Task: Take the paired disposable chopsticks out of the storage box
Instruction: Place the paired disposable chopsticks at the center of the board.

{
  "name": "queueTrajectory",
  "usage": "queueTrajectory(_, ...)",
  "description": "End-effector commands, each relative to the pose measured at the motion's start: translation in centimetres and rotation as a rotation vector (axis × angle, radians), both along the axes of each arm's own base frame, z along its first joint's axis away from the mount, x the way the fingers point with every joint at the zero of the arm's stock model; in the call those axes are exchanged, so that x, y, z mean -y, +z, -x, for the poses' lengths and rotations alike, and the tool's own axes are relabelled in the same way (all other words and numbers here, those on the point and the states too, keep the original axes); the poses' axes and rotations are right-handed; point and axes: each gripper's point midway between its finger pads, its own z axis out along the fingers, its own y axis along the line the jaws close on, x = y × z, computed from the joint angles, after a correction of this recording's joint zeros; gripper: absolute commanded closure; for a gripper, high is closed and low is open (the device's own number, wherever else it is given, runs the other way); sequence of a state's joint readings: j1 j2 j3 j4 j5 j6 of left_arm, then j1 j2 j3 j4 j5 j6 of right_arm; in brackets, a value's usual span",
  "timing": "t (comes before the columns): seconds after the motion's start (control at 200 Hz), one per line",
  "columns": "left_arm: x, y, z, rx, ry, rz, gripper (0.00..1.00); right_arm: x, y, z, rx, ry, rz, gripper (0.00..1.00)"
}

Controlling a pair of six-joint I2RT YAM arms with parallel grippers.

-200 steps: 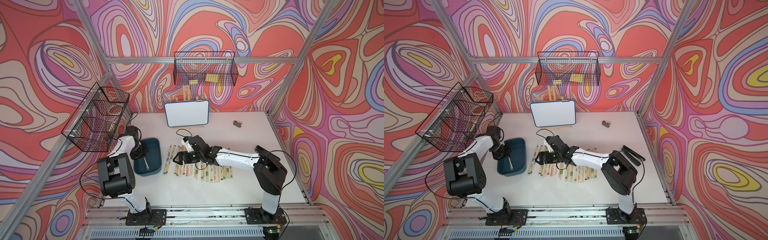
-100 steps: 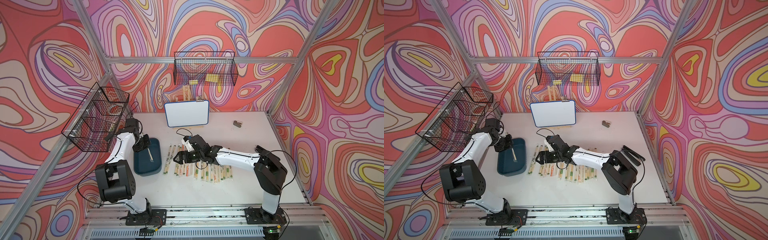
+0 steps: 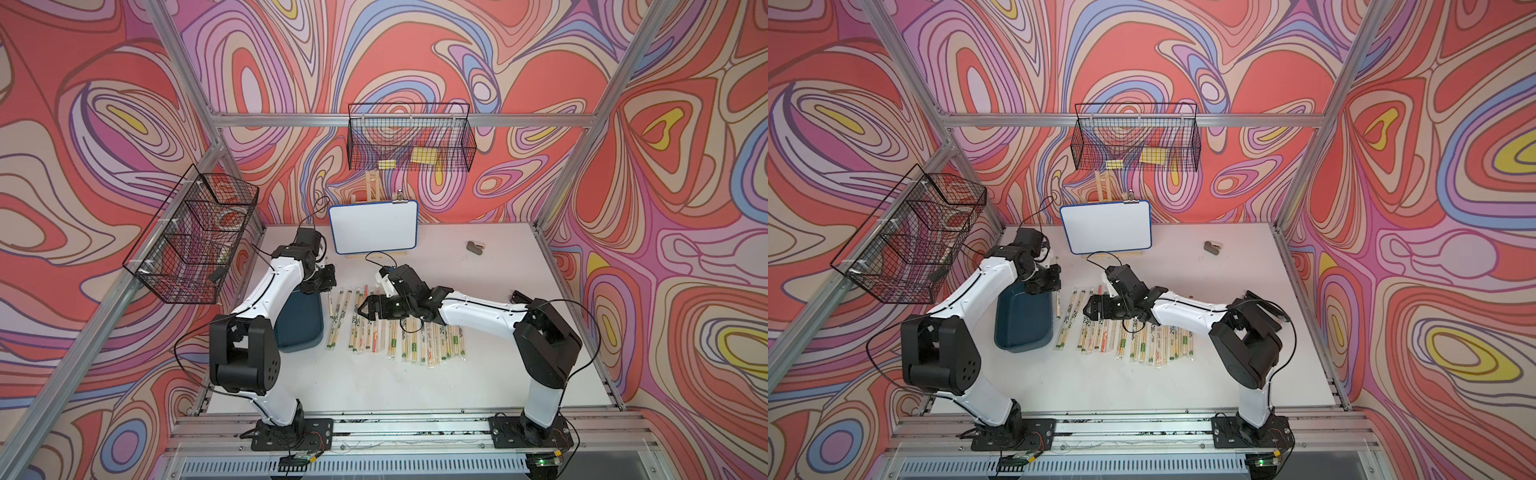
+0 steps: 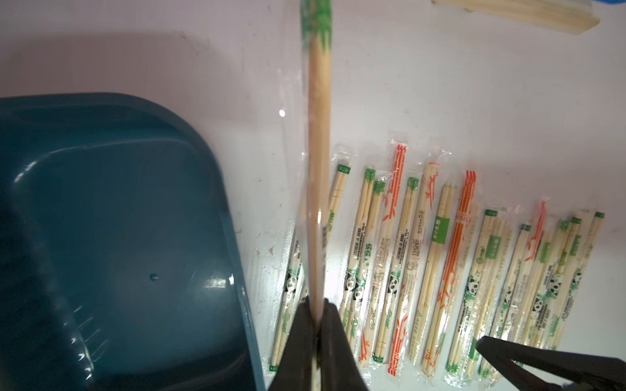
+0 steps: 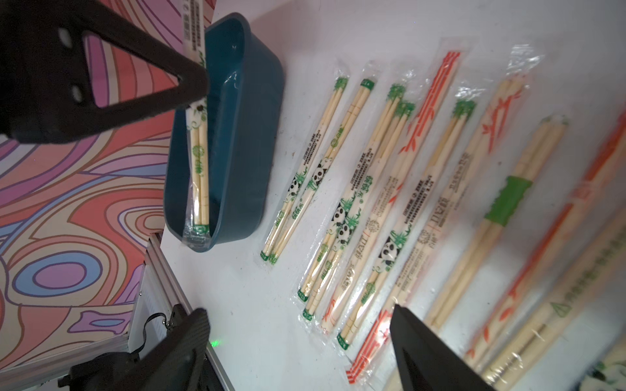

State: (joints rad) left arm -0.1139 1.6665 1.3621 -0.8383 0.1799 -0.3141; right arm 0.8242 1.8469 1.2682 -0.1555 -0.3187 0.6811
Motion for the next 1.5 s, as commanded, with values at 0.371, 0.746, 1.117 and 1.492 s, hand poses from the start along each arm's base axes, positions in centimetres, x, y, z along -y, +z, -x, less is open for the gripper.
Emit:
queueTrajectory(0.371,4.4,-5.8,2.2,-0.118,-0.165,-0.149,1.0,3.5,0.5,0.4,0.005,-0.082,0.032,0.11)
queueTrajectory(0.746,5.1,-8.8,4.2,-0.174,-0.189,-0.196,1.0,4.3,0.6,0.1,0.009,-0.099,0.033,0.11)
queueTrajectory(1.117,5.1,-10.5,4.8,-0.211,-0.194,-0.218,1.0,4.8,1.1,0.1,0.02,-0.109,0.031,0.11)
queueTrajectory(1.492,5.5,-8.0,4.5,-0.156,-0.2,-0.191,0.58,5.0,1.6,0.1,0.025,-0.114,0.034,0.11)
